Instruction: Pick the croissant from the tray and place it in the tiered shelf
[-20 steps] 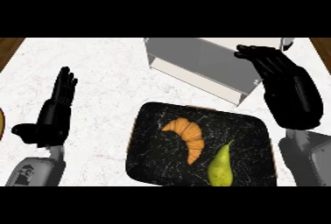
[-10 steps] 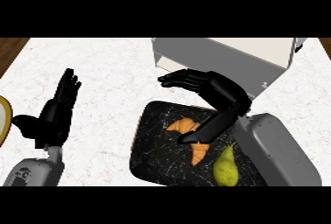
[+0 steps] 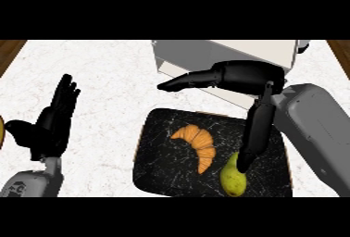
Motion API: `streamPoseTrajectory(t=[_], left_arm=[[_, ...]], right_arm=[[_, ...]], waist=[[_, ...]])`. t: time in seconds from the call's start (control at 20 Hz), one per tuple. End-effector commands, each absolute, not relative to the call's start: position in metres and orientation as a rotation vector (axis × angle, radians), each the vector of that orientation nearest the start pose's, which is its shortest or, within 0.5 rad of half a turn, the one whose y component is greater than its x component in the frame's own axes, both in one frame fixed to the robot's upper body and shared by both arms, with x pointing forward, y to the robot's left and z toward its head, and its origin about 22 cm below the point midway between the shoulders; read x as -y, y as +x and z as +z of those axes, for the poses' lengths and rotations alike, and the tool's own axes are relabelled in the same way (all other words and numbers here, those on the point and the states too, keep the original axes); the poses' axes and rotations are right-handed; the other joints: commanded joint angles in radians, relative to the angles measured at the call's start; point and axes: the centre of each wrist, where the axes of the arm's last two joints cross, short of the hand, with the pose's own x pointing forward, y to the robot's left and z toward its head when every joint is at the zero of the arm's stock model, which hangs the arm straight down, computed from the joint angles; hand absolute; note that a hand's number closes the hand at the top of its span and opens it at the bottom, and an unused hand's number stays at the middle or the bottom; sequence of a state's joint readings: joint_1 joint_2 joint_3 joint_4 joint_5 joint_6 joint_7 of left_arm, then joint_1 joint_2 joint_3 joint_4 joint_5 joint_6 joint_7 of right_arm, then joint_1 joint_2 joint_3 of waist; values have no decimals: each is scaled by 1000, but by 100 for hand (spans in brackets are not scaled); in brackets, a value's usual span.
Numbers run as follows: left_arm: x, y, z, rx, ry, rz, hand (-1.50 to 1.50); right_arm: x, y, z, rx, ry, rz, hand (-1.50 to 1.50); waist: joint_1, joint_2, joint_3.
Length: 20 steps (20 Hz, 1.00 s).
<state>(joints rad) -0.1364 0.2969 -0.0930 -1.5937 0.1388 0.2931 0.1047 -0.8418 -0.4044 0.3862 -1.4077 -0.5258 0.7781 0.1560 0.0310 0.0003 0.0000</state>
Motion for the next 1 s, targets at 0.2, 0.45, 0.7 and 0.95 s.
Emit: streamPoseTrajectory(t=[0.2, 0.45, 0.7, 0.95], left_arm=[[-280, 266, 61, 1595, 249, 43, 0], [-273, 260, 56, 1604, 255, 46, 0], [-269, 256, 65, 1610, 241, 34, 0], [-275, 255, 52, 1608, 268, 36, 0]], right_arm=[[111, 310, 271, 1586, 313, 1951, -150], [90, 277, 240, 1540, 107, 2030, -150], [68, 264, 206, 1497, -20, 2063, -150], [67, 255, 189, 1476, -233, 2156, -150]], waist=[[-19, -10, 0], [-32, -6, 0], [-24, -3, 0], [-24, 0, 0]])
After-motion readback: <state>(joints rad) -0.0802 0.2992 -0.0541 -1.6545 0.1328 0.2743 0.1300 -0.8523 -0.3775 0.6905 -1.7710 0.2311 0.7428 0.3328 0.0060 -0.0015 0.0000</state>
